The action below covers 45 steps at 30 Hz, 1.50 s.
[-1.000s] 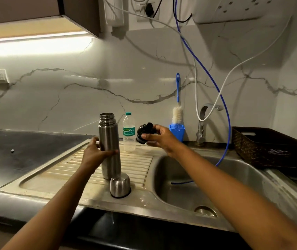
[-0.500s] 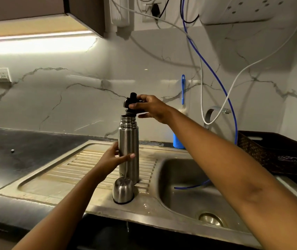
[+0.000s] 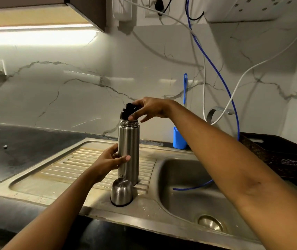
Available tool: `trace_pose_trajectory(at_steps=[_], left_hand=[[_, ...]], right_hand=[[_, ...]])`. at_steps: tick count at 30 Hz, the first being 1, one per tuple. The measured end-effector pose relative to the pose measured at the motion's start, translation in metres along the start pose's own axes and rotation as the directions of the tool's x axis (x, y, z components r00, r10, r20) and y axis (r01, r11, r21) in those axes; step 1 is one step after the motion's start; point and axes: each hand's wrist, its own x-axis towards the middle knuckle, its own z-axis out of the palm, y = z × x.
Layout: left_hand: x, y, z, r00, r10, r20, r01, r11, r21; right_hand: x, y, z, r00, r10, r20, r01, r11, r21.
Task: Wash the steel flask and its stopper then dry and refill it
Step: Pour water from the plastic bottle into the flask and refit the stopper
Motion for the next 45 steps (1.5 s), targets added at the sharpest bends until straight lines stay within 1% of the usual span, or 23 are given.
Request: trace_pose_trajectory(at_steps=[4, 6, 8, 10, 12, 14, 16, 17, 19, 22, 24, 25, 26, 28, 29, 31, 33, 36, 38, 40, 41, 42, 45], left_hand=[[-0.001, 0.0, 0.003, 0.997, 0.047, -0.059, -0.042, 0.996, 0.085], [0.0, 0.001, 0.005, 0.992, 0.073, -0.1, -0.056, 0.986, 0.159], [0.001, 0.001, 0.006, 0.988, 0.087, -0.127, -0.061, 0.978, 0.197], [0.001, 0.0, 0.007, 0.989, 0.079, -0.123, -0.054, 0.979, 0.194], [0.001, -0.001, 0.006, 0.992, 0.067, -0.107, -0.049, 0.984, 0.17], [0.0, -0.003, 0.006, 0.994, 0.064, -0.089, -0.051, 0.989, 0.138], [-0.001, -0.004, 0.007, 0.996, 0.048, -0.072, -0.042, 0.995, 0.089], [0.0, -0.005, 0.007, 0.997, 0.04, -0.066, -0.035, 0.997, 0.07], [0.0, -0.005, 0.007, 0.997, 0.044, -0.063, -0.04, 0.997, 0.066], [0.002, -0.004, 0.008, 0.994, 0.058, -0.088, -0.052, 0.996, 0.077], [0.002, -0.004, 0.009, 0.993, 0.062, -0.103, -0.054, 0.995, 0.082], [0.002, -0.004, 0.009, 0.993, 0.062, -0.102, -0.054, 0.995, 0.082], [0.001, -0.004, 0.009, 0.994, 0.06, -0.096, -0.053, 0.995, 0.081], [0.0, -0.004, 0.008, 0.995, 0.06, -0.076, -0.054, 0.996, 0.078], [0.0, -0.004, 0.007, 0.996, 0.058, -0.067, -0.053, 0.996, 0.073], [-0.001, -0.004, 0.006, 0.997, 0.054, -0.054, -0.05, 0.996, 0.069], [-0.002, -0.003, 0.006, 0.997, 0.052, -0.057, -0.048, 0.997, 0.068], [-0.001, -0.002, 0.01, 0.992, 0.073, -0.101, -0.064, 0.995, 0.082], [0.0, -0.002, 0.012, 0.987, 0.098, -0.13, -0.083, 0.989, 0.122], [-0.001, -0.002, 0.014, 0.984, 0.111, -0.14, -0.09, 0.985, 0.145], [-0.002, -0.002, 0.015, 0.984, 0.109, -0.138, -0.089, 0.985, 0.145], [-0.002, -0.002, 0.014, 0.986, 0.107, -0.13, -0.088, 0.986, 0.138], [-0.004, -0.001, 0.012, 0.991, 0.089, -0.1, -0.078, 0.991, 0.108]], right_hand=[[0.002, -0.021, 0.01, 0.992, 0.033, -0.123, -0.073, 0.94, -0.334], [0.008, -0.028, 0.025, 0.944, 0.047, -0.327, -0.229, 0.807, -0.545], [0.012, -0.028, 0.044, 0.843, -0.05, -0.536, -0.397, 0.614, -0.682], [0.012, -0.025, 0.053, 0.801, -0.107, -0.589, -0.438, 0.566, -0.698], [0.009, -0.02, 0.047, 0.874, 0.014, -0.486, -0.346, 0.72, -0.602], [0.001, -0.015, 0.035, 0.977, 0.097, -0.191, -0.131, 0.976, -0.175], [-0.005, -0.006, 0.023, 1.0, 0.009, -0.013, -0.006, 0.971, 0.238], [-0.006, -0.001, 0.017, 0.999, -0.035, 0.015, 0.029, 0.957, 0.289], [-0.004, 0.007, 0.012, 0.997, -0.06, -0.05, 0.068, 0.978, 0.195], [0.0, -0.002, 0.026, 0.957, -0.061, -0.283, 0.045, 0.997, -0.063], [0.007, -0.008, 0.044, 0.842, -0.103, -0.529, -0.103, 0.933, -0.345], [0.01, -0.009, 0.05, 0.8, -0.13, -0.585, -0.18, 0.879, -0.441], [0.013, -0.008, 0.051, 0.811, -0.089, -0.579, -0.214, 0.875, -0.434], [0.011, -0.004, 0.043, 0.939, 0.098, -0.329, -0.136, 0.986, -0.094], [0.006, 0.0, 0.036, 0.984, 0.094, -0.154, -0.076, 0.99, 0.119], [-0.001, 0.013, 0.027, 1.0, -0.031, 0.005, 0.028, 0.949, 0.313], [-0.002, 0.022, 0.027, 0.995, -0.097, -0.014, 0.096, 0.933, 0.347], [-0.002, 0.021, 0.039, 0.958, -0.084, -0.275, 0.146, 0.966, 0.211], [0.003, 0.016, 0.056, 0.844, -0.068, -0.532, 0.084, 0.996, 0.006], [0.008, 0.012, 0.072, 0.721, -0.122, -0.682, -0.003, 0.984, -0.179], [0.01, 0.012, 0.072, 0.711, -0.123, -0.692, -0.031, 0.978, -0.206], [0.01, 0.011, 0.069, 0.754, -0.086, -0.651, -0.038, 0.984, -0.175], [0.004, 0.02, 0.049, 0.969, -0.023, -0.247, 0.085, 0.966, 0.243]])
